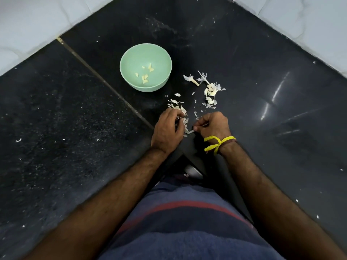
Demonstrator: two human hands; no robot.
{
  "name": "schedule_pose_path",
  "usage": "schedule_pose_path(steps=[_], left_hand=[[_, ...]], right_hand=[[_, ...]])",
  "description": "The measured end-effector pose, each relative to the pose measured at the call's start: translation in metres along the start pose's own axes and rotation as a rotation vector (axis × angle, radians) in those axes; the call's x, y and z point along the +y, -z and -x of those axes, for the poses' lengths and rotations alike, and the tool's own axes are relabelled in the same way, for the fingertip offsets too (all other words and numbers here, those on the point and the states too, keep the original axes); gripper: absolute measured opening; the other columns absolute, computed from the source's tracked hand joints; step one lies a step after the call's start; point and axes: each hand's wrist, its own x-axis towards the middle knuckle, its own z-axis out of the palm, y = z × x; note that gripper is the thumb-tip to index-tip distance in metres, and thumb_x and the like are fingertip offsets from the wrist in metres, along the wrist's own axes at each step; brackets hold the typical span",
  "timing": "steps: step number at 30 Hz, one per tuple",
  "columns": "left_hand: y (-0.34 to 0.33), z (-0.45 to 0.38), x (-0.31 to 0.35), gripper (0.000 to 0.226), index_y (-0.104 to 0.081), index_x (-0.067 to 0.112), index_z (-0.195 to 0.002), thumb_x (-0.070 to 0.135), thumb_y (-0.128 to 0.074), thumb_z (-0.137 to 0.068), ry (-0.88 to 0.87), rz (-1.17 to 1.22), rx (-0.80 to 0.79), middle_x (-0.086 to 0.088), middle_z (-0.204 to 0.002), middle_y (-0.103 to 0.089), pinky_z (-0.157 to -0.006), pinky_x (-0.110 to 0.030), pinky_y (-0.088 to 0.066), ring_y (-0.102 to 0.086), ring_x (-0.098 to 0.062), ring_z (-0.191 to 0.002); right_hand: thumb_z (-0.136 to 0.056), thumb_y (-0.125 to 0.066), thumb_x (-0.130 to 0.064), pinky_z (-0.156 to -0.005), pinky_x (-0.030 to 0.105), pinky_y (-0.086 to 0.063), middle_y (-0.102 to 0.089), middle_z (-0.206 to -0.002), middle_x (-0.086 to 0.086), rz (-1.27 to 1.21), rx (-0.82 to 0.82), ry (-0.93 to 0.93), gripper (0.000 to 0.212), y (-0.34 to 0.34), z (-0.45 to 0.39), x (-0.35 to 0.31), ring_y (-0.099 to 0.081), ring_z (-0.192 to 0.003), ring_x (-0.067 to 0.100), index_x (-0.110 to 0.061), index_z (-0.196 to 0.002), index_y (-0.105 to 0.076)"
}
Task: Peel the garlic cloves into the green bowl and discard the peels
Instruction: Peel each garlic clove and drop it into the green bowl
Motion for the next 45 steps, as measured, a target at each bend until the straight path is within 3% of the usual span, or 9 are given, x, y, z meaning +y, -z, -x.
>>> schedule_pose_path(steps=[7,18,22,25,29,34,36,40,45], left_hand=[[0.0,0.0,0.0,0.011,-0.063,0.009,-0.1,0.006,-0.061,-0.089,-0.004,0.0,0.003,-0.004,-0.101,-0.061,-0.084,-0.038,-0.051,-0.058,-0.021,-0.096],[-0.001,0.0,-0.001,0.012,-0.064,0.009,-0.099,0.003,-0.064,-0.089,-0.003,-0.012,0.013,-0.004,-0.101,-0.063,-0.085,-0.023,-0.044,-0.057,-0.019,-0.096],[-0.002,0.0,-0.002,0.01,-0.064,0.009,-0.101,0.007,-0.063,-0.091,-0.007,-0.034,-0.017,-0.004,-0.103,-0.063,-0.085,-0.03,-0.047,-0.057,-0.021,-0.099],[-0.001,0.002,0.0,0.013,-0.065,0.009,-0.104,0.006,-0.061,-0.092,-0.037,-0.027,-0.01,-0.005,-0.106,-0.064,-0.088,-0.034,-0.049,-0.058,-0.022,-0.1],[0.003,0.005,0.002,0.021,-0.07,0.004,-0.114,0.006,-0.064,-0.094,-0.174,-0.012,-0.001,-0.008,-0.111,-0.069,-0.097,-0.031,-0.046,-0.06,-0.024,-0.104],[0.007,0.011,0.015,0.033,-0.073,0.007,-0.119,0.014,-0.076,-0.087,-0.181,0.104,-0.089,-0.006,-0.114,-0.073,-0.1,-0.019,-0.045,-0.062,-0.013,-0.106],[0.009,0.01,0.024,0.028,-0.076,0.008,-0.113,0.015,-0.077,-0.086,-0.128,0.179,-0.083,-0.003,-0.108,-0.075,-0.093,-0.024,-0.052,-0.067,-0.011,-0.099],[0.012,0.003,0.029,0.012,-0.08,0.012,-0.097,0.016,-0.078,-0.086,0.002,0.278,-0.075,0.004,-0.09,-0.077,-0.076,-0.034,-0.058,-0.071,-0.01,-0.081],[0.016,0.003,0.037,0.009,-0.079,0.006,-0.097,0.007,-0.076,-0.089,0.184,0.423,-0.144,0.005,-0.085,-0.077,-0.074,-0.02,-0.055,-0.07,-0.001,-0.076]], right_hand=[[-0.078,-0.072,-0.008,-0.073,0.026,-0.056,-0.071,-0.079,0.003,0.05,0.033,-0.063,0.03,-0.006,-0.001,-0.005,-0.067,-0.076,0.019,-0.027,-0.056,-0.064],[-0.077,-0.066,-0.01,-0.07,0.029,-0.055,-0.071,-0.086,0.009,0.113,0.04,-0.081,0.012,-0.011,-0.004,-0.009,-0.066,-0.08,0.026,-0.019,-0.069,-0.069],[-0.077,-0.068,-0.013,-0.077,0.038,-0.059,-0.069,-0.092,0.012,0.159,0.061,-0.081,0.009,-0.018,-0.002,-0.011,-0.066,-0.084,0.031,-0.014,-0.085,-0.073],[-0.079,-0.067,-0.013,-0.077,0.039,-0.059,-0.069,-0.089,0.011,0.187,0.084,-0.015,0.004,-0.016,0.005,-0.01,-0.067,-0.084,0.031,-0.012,-0.081,-0.07],[-0.081,-0.076,-0.01,-0.062,0.023,-0.05,-0.063,-0.064,-0.002,-0.128,-0.002,0.014,0.021,0.007,0.005,0.009,-0.058,-0.061,0.011,-0.017,-0.065,-0.064],[-0.084,-0.074,-0.006,-0.059,0.024,-0.058,-0.069,-0.069,0.007,-0.735,-0.179,-0.106,0.004,0.024,0.011,0.02,-0.065,-0.061,0.014,-0.003,-0.084,-0.072],[-0.086,-0.072,-0.005,-0.058,0.024,-0.059,-0.069,-0.066,0.008,-0.847,-0.228,-0.117,0.006,0.021,0.013,0.02,-0.065,-0.057,0.013,0.001,-0.086,-0.07],[-0.088,-0.069,-0.008,-0.056,0.024,-0.058,-0.067,-0.062,0.007,-0.896,-0.278,-0.091,0.013,0.017,0.017,0.02,-0.064,-0.053,0.012,0.004,-0.086,-0.068],[-0.087,-0.072,-0.018,-0.056,0.024,-0.057,-0.067,-0.064,0.007,-0.765,-0.21,0.033,0.02,0.017,0.013,0.023,-0.062,-0.055,0.013,0.001,-0.082,-0.07]])
